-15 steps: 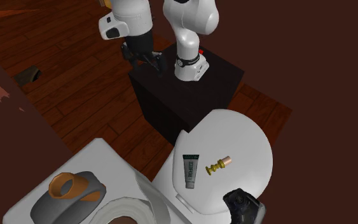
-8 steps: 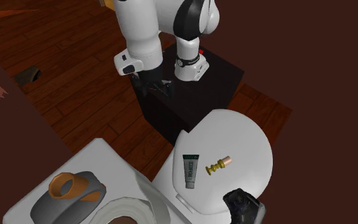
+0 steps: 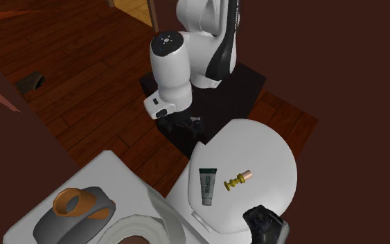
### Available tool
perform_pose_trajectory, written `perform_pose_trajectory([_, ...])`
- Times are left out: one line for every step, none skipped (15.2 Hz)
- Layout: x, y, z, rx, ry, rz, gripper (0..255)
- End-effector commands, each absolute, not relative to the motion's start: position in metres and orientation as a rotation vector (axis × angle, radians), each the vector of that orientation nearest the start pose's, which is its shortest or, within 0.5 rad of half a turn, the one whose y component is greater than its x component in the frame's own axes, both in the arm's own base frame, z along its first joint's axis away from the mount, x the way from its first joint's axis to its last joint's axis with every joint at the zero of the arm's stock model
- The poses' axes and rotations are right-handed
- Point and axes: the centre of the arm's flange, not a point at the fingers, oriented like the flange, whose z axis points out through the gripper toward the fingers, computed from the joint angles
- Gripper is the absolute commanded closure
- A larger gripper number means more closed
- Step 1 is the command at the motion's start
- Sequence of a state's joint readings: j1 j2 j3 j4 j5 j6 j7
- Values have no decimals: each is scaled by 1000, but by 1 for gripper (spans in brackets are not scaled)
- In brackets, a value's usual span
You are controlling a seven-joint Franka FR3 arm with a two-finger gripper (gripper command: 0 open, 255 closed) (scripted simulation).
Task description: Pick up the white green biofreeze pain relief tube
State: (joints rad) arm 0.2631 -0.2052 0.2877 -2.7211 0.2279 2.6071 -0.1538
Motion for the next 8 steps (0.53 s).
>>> perform_pose_trajectory([353, 218, 273, -2940, -806, -132, 0])
perform_pose_trajectory([354, 226, 263, -2931, -823, -140, 0])
perform_pose_trajectory([356, 234, 253, -2922, -841, -147, 0])
perform_pose_trajectory([357, 243, 244, -2913, -858, -155, 0])
perform_pose_trajectory([358, 251, 234, -2904, -875, -163, 0])
perform_pose_trajectory([360, 259, 225, -2895, -892, -171, 0])
perform_pose_trajectory([361, 268, 215, -2886, -910, -178, 0])
perform_pose_trajectory([362, 276, 206, -2876, -927, -186, 0])
